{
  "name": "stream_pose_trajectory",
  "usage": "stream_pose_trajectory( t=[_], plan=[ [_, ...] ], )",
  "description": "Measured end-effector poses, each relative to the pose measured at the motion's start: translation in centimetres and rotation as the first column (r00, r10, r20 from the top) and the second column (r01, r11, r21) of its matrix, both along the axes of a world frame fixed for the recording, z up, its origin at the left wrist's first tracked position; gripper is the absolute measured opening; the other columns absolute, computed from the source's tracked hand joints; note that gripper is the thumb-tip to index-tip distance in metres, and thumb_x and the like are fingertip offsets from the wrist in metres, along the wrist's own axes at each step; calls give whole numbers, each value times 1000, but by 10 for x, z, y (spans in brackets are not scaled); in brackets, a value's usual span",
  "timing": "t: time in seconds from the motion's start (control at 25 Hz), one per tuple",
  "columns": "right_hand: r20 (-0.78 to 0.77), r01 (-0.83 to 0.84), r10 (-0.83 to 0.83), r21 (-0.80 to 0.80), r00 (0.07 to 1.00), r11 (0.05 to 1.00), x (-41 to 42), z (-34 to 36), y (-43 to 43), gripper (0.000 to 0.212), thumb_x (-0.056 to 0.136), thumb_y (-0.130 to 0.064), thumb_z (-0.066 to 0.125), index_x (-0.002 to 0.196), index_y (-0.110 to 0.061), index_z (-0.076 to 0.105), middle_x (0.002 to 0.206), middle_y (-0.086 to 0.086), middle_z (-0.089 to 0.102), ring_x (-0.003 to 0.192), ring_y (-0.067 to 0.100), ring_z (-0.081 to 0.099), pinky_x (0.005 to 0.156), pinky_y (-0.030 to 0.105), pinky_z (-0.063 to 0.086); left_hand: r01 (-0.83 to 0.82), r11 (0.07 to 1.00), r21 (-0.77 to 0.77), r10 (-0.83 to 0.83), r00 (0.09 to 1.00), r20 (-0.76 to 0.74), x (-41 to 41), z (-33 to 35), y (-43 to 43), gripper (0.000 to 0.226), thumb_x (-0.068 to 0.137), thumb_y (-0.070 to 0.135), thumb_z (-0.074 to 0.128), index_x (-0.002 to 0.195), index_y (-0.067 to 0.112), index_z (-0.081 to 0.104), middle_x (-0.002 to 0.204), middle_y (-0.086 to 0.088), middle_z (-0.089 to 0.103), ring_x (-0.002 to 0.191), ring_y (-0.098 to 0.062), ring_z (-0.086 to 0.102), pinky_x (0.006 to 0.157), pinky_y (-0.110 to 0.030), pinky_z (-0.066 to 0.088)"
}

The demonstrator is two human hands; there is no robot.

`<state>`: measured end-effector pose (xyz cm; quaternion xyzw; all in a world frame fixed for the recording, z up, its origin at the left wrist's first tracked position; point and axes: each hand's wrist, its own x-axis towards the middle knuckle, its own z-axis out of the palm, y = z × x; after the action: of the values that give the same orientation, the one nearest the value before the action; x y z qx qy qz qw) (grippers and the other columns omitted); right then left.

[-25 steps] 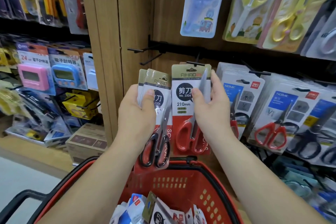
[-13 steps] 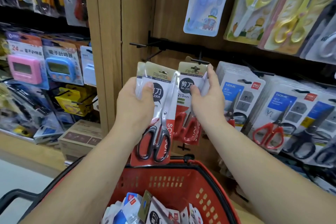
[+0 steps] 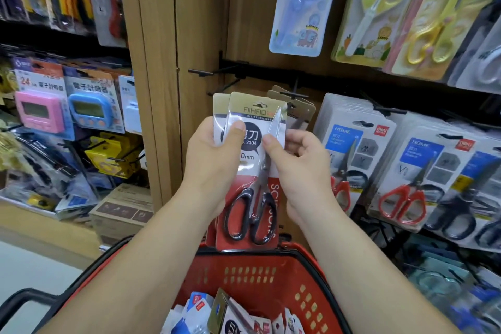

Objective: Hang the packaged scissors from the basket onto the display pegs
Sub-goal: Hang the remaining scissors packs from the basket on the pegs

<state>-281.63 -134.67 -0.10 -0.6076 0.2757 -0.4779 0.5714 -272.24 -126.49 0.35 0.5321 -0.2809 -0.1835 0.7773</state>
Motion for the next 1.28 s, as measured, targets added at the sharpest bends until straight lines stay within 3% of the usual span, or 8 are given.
stream_pose_trajectory(
  t=[0.24,0.4,0.64,0.84,1.0,1.16,1.2,1.28],
  plan=[
    [-13,-14,14,14,1000,1000,-5,-2,-4,35,95,-12,77,125,-18,61,113,2,74,100,13,76,75,27,64,98,995,3,-97,988,-117,-9,-1,-1,27,115,29,40,123,25,64,108,-4,80,98,-25,79,83,-48,66],
    [28,-69,69,4,997,998,-11,-1,4,30,98,-7,70,119,-18,52,103,5,78,89,14,79,67,28,63,41,999,10,-39,989,-144,-2,-2,2,25,114,30,43,124,21,63,105,-6,80,94,-27,80,77,-51,66],
    [59,94,-90,-72,994,993,-15,6,-1,32,99,-12,69,119,-26,48,103,2,78,88,18,78,77,50,66,-212,974,80,194,962,193,14,-8,5,21,113,34,42,110,31,63,102,0,79,94,-19,78,81,-55,65],
    [-39,182,-199,-271,979,945,-10,-1,-13,59,105,-20,60,155,-45,40,148,-28,48,127,8,56,113,54,49,-274,957,99,224,910,349,19,-9,5,19,112,35,43,112,30,61,102,4,75,97,-15,74,78,-46,65],
    [-55,170,-197,-310,979,935,-11,-5,-22,70,104,-12,60,161,-42,33,141,-42,35,143,-1,38,123,35,38,-388,915,109,295,830,473,20,-6,5,21,112,28,44,95,21,55,82,10,62,76,0,62,55,-13,45],
    [-140,154,-227,-405,964,901,-13,-7,-28,71,104,-8,61,162,-36,33,144,-35,36,134,-22,28,103,-5,22,-423,900,108,328,818,473,23,-4,5,20,112,28,45,98,19,56,87,9,64,83,-8,66,58,-20,50],
    [-165,151,-242,-430,956,890,-11,-6,-31,70,103,-9,62,162,-34,33,148,-32,39,135,-22,29,106,-4,23,-415,904,103,330,830,449,24,-4,5,19,112,29,45,100,19,58,90,7,66,86,-11,67,60,-22,53],
    [-187,140,-232,-406,954,903,-7,-4,-39,72,102,-13,66,163,-31,32,159,-18,44,144,-5,38,119,20,38,-401,911,93,330,846,418,25,-4,6,20,112,30,46,101,20,59,91,7,68,86,-13,68,61,-27,54]
  ],
)
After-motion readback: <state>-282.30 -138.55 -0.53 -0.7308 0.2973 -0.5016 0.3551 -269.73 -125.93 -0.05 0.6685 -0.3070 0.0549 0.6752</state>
